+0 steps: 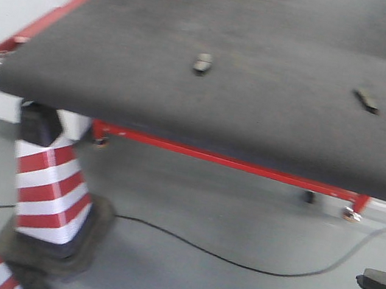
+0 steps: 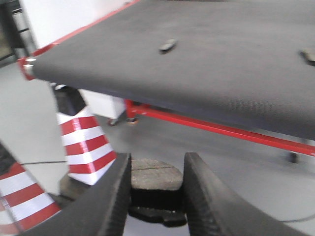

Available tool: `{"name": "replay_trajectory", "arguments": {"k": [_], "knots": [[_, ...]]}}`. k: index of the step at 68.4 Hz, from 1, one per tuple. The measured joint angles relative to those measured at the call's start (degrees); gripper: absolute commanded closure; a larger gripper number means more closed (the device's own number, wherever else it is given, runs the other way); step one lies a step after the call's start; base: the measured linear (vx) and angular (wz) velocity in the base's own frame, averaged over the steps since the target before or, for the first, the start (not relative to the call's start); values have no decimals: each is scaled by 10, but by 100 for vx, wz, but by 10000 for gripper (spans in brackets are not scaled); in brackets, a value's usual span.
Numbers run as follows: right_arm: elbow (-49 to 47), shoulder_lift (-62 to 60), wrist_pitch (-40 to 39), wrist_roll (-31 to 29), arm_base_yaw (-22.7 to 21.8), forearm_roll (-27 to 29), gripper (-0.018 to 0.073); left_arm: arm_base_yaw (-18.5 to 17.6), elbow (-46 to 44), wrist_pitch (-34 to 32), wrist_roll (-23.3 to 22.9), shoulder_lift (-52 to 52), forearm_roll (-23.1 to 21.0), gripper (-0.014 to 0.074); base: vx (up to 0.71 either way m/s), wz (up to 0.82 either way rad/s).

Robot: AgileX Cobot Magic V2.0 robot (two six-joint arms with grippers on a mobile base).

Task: Move and align brake pads A on conveyor
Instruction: 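Turn toward the dark grey conveyor belt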

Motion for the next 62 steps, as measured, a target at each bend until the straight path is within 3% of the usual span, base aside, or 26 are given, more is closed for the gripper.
{"name": "replay_trajectory", "arguments": {"k": [30,62], "knots": [[0,0,0,0,0,0,564,0,0,0,0,0,-1,603,10,-38],[0,0,0,0,0,0,564,0,0,0,0,0,-1,603,16,-8]]}}
